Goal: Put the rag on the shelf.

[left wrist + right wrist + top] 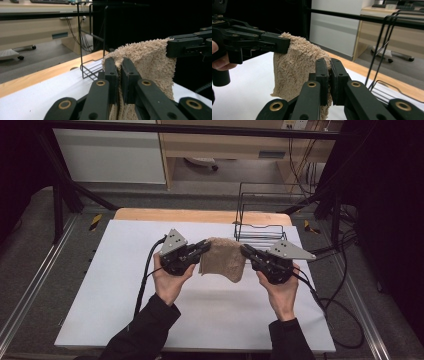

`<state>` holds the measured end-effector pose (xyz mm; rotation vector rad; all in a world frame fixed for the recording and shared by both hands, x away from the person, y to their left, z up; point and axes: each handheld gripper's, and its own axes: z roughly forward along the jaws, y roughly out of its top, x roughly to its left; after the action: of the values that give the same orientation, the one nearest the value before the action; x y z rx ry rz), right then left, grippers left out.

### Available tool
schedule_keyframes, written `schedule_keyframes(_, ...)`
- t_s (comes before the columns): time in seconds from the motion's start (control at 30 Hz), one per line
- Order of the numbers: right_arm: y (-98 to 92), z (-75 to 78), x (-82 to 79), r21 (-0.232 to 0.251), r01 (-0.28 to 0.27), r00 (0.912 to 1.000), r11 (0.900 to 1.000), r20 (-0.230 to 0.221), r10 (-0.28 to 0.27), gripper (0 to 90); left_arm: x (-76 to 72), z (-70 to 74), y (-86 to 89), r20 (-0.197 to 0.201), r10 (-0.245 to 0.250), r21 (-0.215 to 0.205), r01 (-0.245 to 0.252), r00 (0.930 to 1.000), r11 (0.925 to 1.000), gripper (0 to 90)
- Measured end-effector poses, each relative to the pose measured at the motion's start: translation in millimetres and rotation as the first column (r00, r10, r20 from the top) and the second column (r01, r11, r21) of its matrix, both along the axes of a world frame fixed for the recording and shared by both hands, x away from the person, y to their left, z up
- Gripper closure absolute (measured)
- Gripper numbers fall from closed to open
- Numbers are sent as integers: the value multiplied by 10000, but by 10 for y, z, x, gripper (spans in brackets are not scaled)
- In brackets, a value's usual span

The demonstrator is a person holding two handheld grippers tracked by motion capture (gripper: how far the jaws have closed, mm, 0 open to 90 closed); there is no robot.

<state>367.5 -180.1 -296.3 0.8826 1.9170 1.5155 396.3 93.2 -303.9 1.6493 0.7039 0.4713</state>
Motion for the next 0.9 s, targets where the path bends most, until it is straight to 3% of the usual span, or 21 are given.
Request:
schedule_keyframes(0.5,-198,203,10,373,525,9956,9979,758,-552,858,127,262,-236,547,-38,-363,58,9985,9993,843)
schedule_keyframes(0.9,-333,458,76,477,886,9859,9949,1380,-944,858,238,492,-407,950,-82,-752,154,9954,9971,843)
